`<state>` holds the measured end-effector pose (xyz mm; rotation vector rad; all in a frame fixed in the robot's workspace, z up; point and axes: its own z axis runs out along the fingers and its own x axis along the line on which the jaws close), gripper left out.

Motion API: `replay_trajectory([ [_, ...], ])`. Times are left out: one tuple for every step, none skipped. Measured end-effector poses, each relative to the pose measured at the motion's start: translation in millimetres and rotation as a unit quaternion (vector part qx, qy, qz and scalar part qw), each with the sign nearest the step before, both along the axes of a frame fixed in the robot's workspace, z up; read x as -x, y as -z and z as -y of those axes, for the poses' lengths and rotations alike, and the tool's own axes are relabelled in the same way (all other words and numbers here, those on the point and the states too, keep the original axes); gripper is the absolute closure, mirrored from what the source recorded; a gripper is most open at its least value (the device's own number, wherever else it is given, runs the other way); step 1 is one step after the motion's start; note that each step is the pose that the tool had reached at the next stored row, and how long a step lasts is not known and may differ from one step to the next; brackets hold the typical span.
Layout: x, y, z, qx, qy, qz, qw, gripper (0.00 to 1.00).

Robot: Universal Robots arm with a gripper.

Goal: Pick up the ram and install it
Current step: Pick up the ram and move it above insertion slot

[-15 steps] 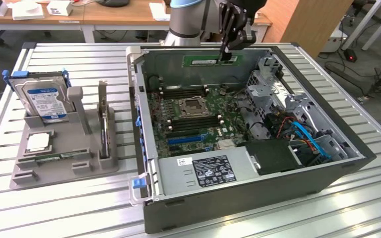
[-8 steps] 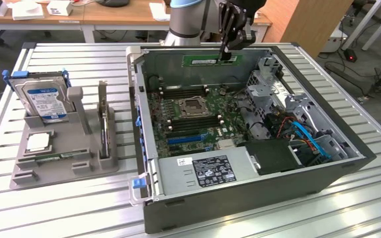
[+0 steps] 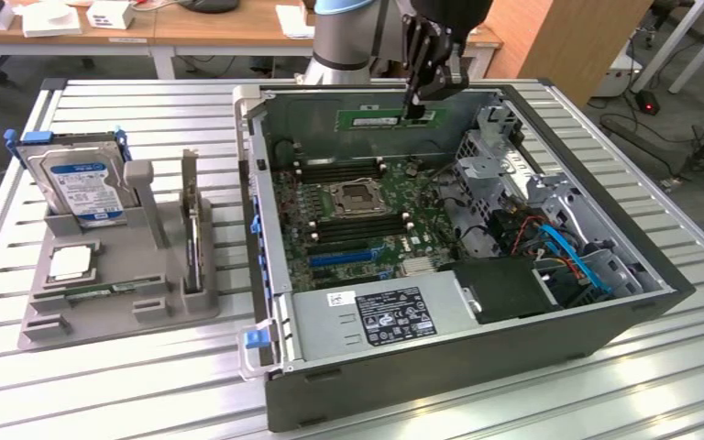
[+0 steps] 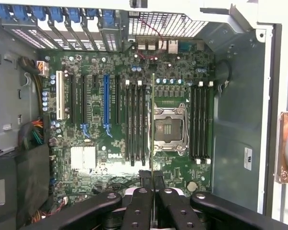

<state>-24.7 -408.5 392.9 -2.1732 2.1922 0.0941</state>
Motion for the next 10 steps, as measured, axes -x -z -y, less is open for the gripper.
replay_trajectory([
  [0.0,1.8,0.0,0.0000,0.000,0.0000,1.0000,0.89],
  [0.0,3.5,0.0,0.0001,0.000,0.0000,1.0000,0.89],
  [0.0,5.1,0.0,0.0000,0.000,0.0000,1.0000,0.89],
  [0.0,6.7,0.0,0.0000,0.000,0.0000,1.0000,0.89],
  [0.0,8.3,0.0,0.0000,0.000,0.0000,1.0000,0.89],
  [0.0,9.8,0.0,0.0000,0.000,0.0000,1.0000,0.89],
  [0.1,11.5,0.0,0.0000,0.000,0.0000,1.0000,0.89],
  [0.2,13.2,0.0,0.0000,0.000,0.0000,1.0000,0.89],
  [0.3,14.8,0.0,0.0000,0.000,0.0000,1.0000,0.89],
  [0.3,16.4,0.0,0.0001,0.000,0.0000,1.0000,0.89],
])
